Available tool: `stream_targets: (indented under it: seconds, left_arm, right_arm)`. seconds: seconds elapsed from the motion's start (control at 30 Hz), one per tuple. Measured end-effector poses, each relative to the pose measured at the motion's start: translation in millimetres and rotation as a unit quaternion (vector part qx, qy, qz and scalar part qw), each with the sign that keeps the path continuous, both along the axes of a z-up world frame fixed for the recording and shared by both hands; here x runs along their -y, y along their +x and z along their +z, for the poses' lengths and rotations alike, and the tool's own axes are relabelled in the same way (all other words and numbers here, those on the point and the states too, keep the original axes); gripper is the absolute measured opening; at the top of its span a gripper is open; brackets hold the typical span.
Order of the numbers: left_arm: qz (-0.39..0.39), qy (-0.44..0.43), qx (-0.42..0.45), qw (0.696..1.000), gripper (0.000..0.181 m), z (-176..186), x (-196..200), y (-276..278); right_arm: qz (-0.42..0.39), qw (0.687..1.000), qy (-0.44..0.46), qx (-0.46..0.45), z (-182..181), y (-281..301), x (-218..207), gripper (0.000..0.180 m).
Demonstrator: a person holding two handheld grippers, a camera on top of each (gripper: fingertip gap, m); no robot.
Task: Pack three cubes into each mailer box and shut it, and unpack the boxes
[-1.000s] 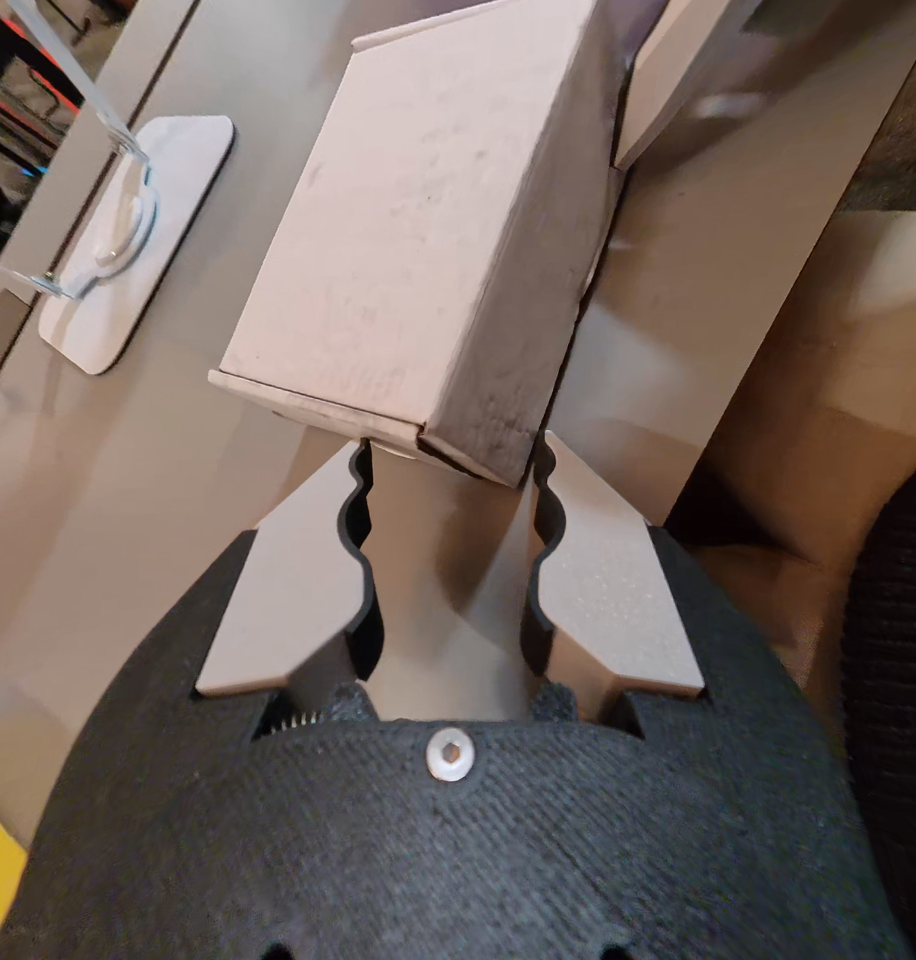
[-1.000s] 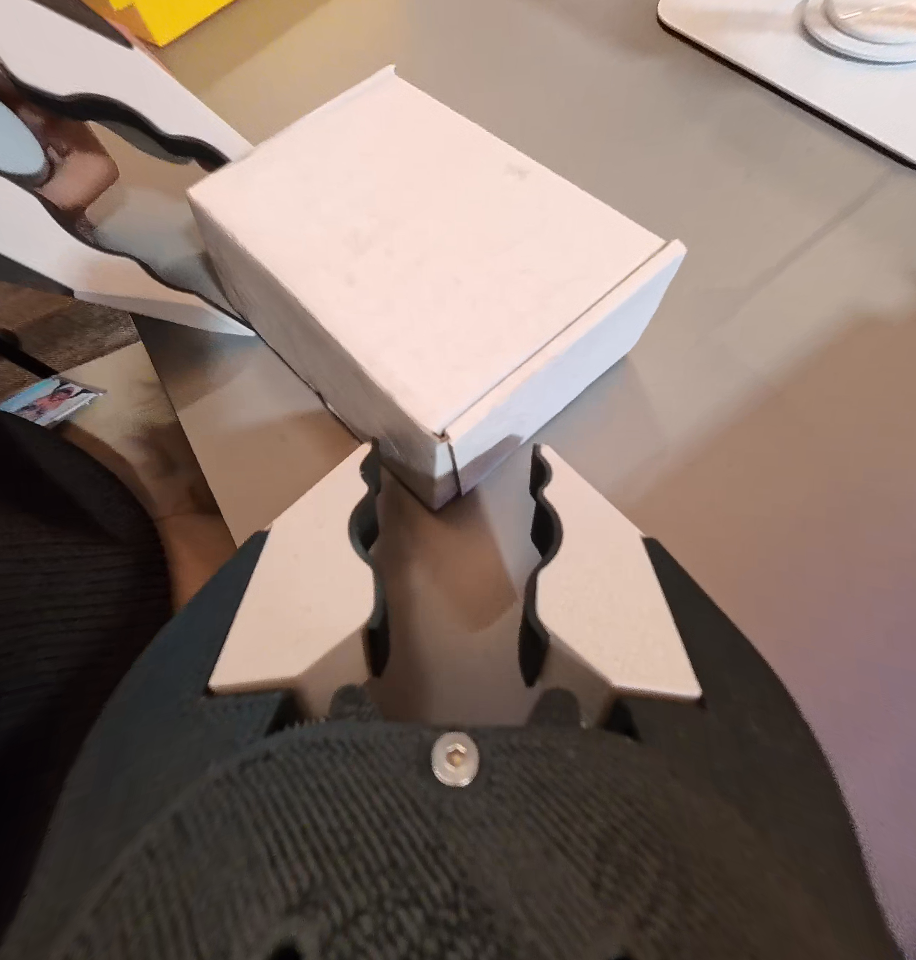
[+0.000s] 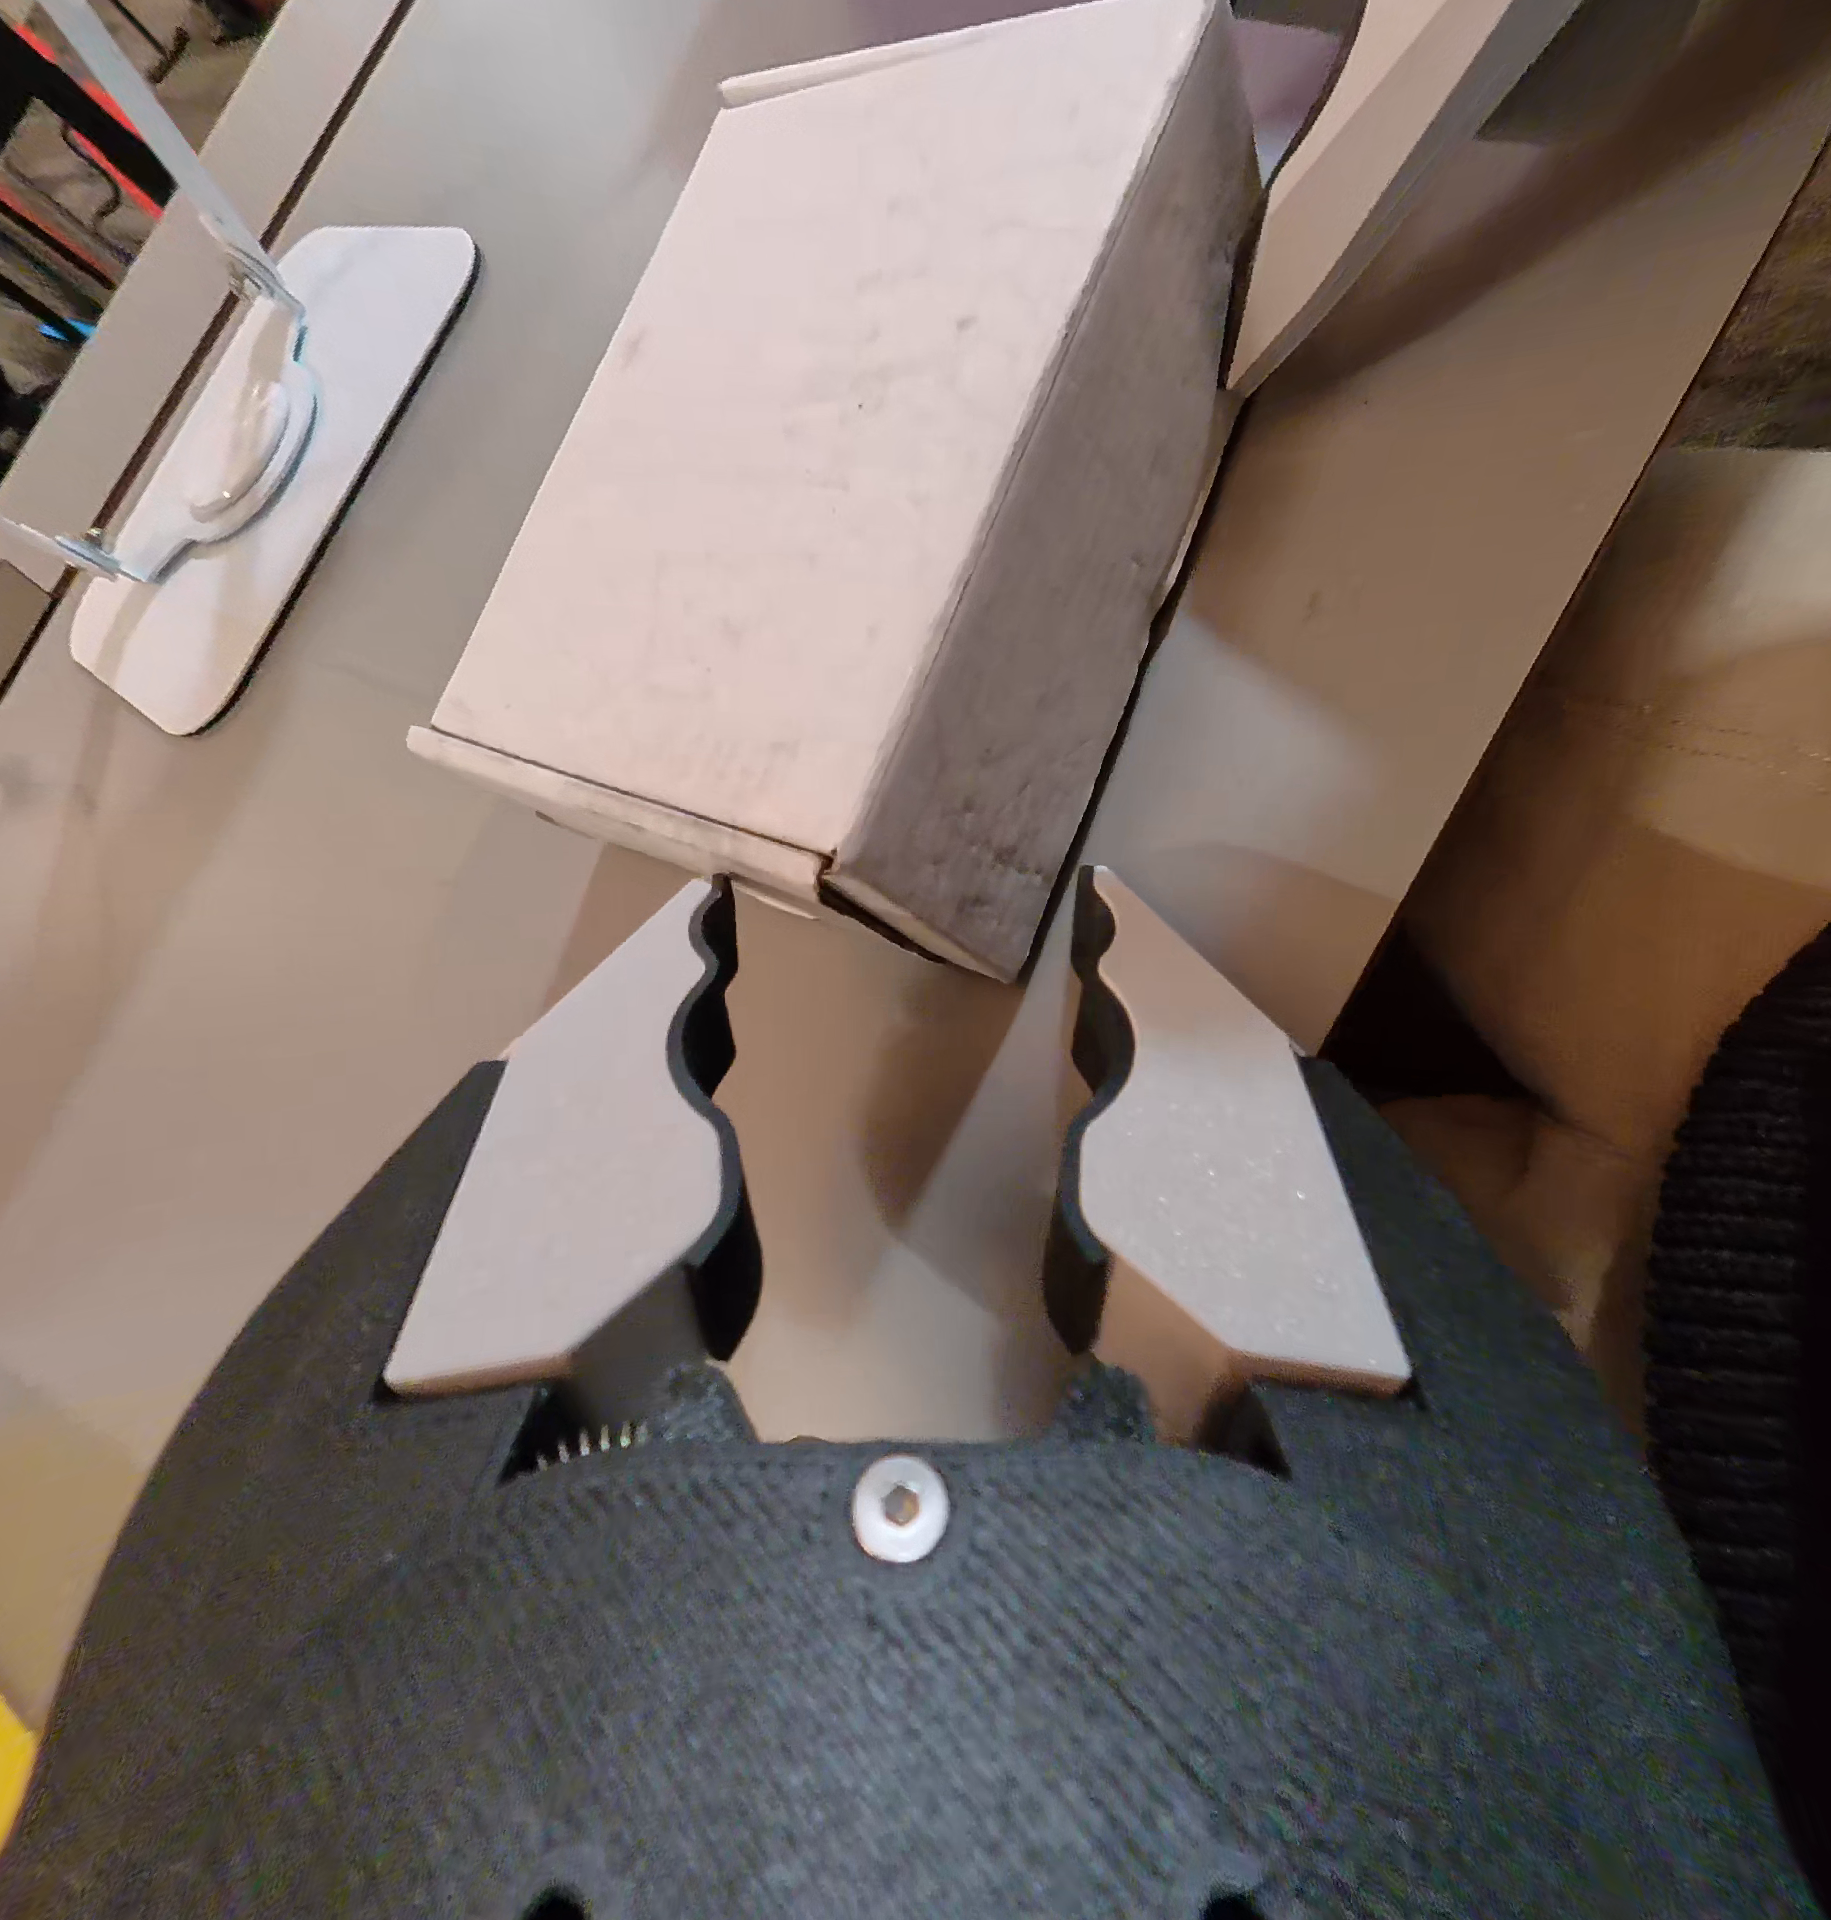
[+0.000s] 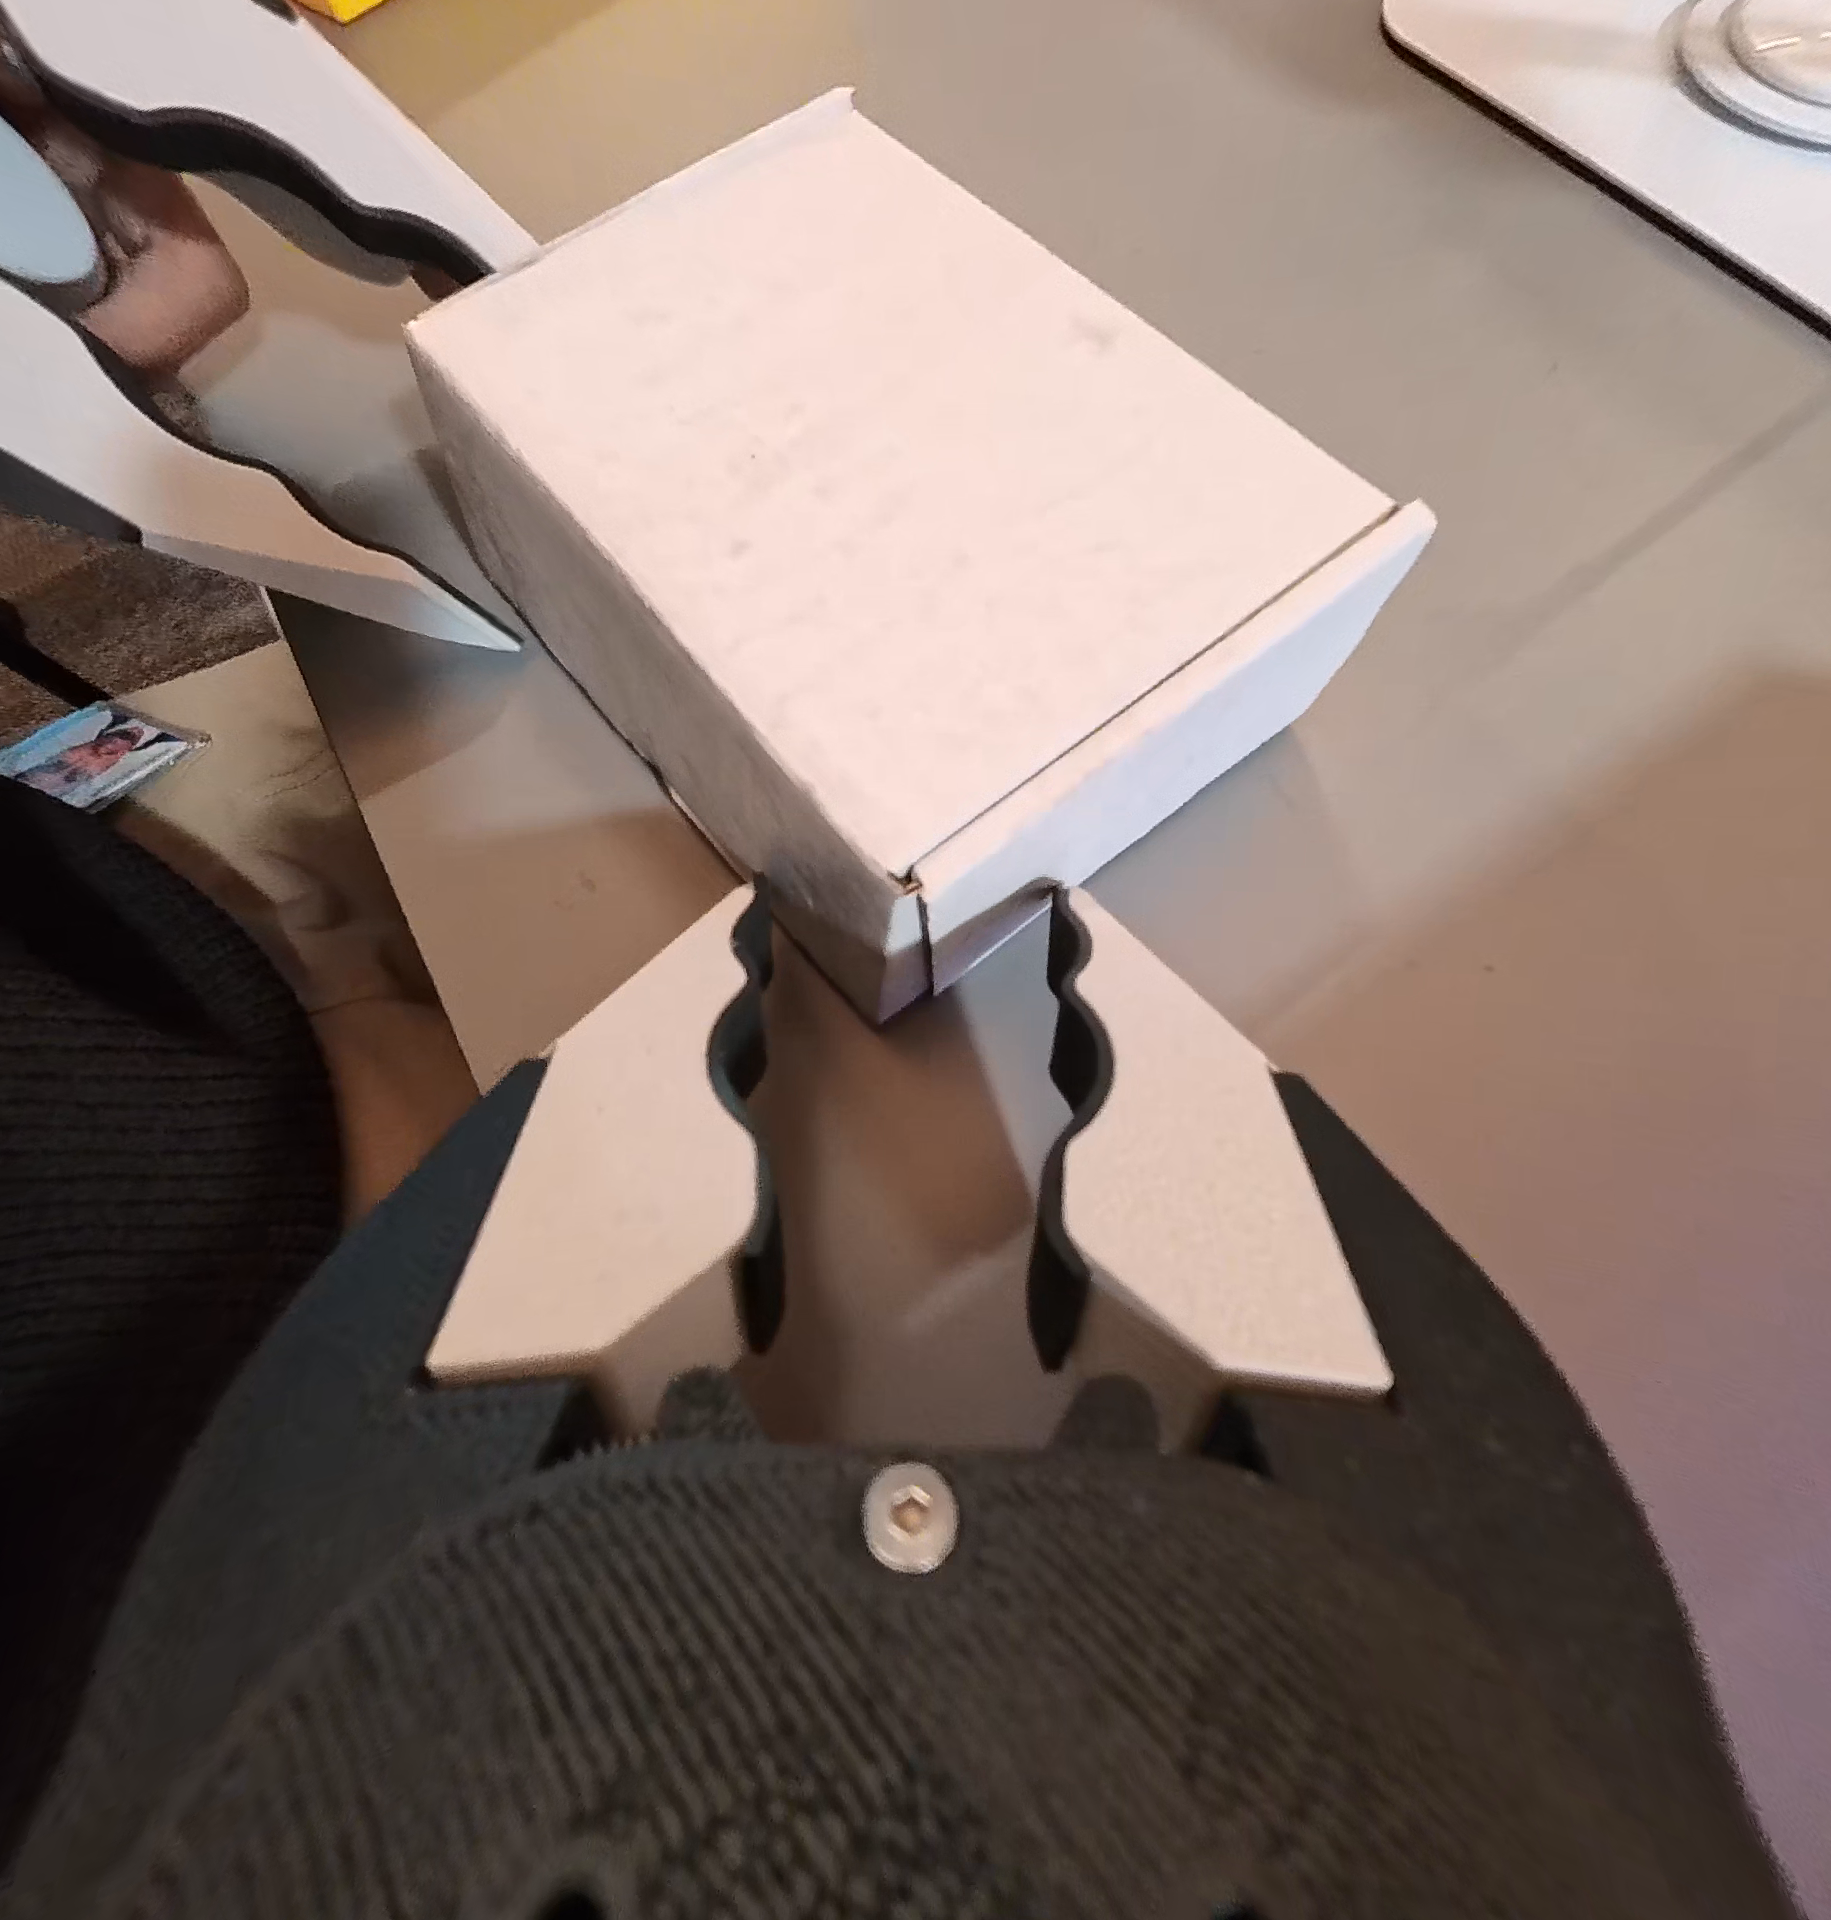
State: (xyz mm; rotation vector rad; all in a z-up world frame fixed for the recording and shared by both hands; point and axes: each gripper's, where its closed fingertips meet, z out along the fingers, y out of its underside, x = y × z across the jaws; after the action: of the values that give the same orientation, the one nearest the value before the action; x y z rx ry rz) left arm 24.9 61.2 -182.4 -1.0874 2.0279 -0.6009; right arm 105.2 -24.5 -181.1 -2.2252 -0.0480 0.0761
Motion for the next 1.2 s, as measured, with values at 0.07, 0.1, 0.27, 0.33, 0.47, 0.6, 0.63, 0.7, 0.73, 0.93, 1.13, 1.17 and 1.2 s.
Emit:
stream_targets:
  seconds: [0.07, 0.1, 0.27, 0.33, 0.47, 0.6, 0.63, 0.7, 0.73, 0.93, 1.13, 1.17, 1.2]
  left_arm:
    - [-0.008, -0.025, 0.0, 1.0, 0.065, 0, 1, -1]
    - [-0.014, -0.038, 0.002, 0.999, 0.065, 1, 2, -1]
    - [-0.031, -0.125, -0.008, 0.992, 0.063, 8, 2, -4]
    - [-0.028, -0.151, -0.012, 0.988, 0.062, 9, 1, -5]
    - [-0.029, -0.168, -0.018, 0.985, 0.061, 9, 0, -6]
    - [-0.051, -0.157, -0.033, 0.986, 0.053, 5, 2, -13]
    - [-0.062, -0.153, -0.04, 0.985, 0.051, 3, 4, -16]
    - [-0.077, -0.145, -0.049, 0.985, 0.05, 0, 6, -20]
    - [-0.08, -0.143, -0.049, 0.985, 0.05, 0, 6, -21]
    - [-0.097, -0.143, -0.054, 0.984, 0.05, 0, 7, -26]
    - [-0.089, -0.146, -0.058, 0.984, 0.051, -1, 0, -27]
    - [-0.087, -0.151, -0.06, 0.983, 0.051, -1, 0, -27]
    - [-0.086, -0.156, -0.061, 0.982, 0.05, 0, -1, -27]
  right_arm:
    - [0.001, 1.0, 0.0, 0.002, 0, 0, 0, 0.053]
    - [0.001, 1.0, 0.001, 0.002, 0, -1, 1, 0.052]
    - [0.012, 1.0, 0.002, -0.008, 1, -7, 4, 0.05]
    - [0.019, 1.0, 0.002, -0.013, 1, -9, 5, 0.048]
    - [0.031, 0.999, 0.0, -0.027, 2, -14, 8, 0.046]
    - [0.041, 0.998, -0.001, -0.04, 2, -16, 12, 0.046]
    - [0.043, 0.998, -0.001, -0.042, 2, -16, 13, 0.046]
    - [0.048, 0.998, -0.002, -0.045, 2, -18, 14, 0.045]
    - [0.05, 0.998, -0.002, -0.045, 2, -18, 14, 0.045]
    - [0.084, 0.995, -0.005, -0.06, 3, -28, 21, 0.042]
    - [0.14, 0.986, -0.011, -0.085, 4, -51, 29, 0.039]
    - [0.141, 0.987, -0.011, -0.081, 3, -51, 29, 0.038]
    - [0.142, 0.987, -0.011, -0.077, 3, -52, 29, 0.039]
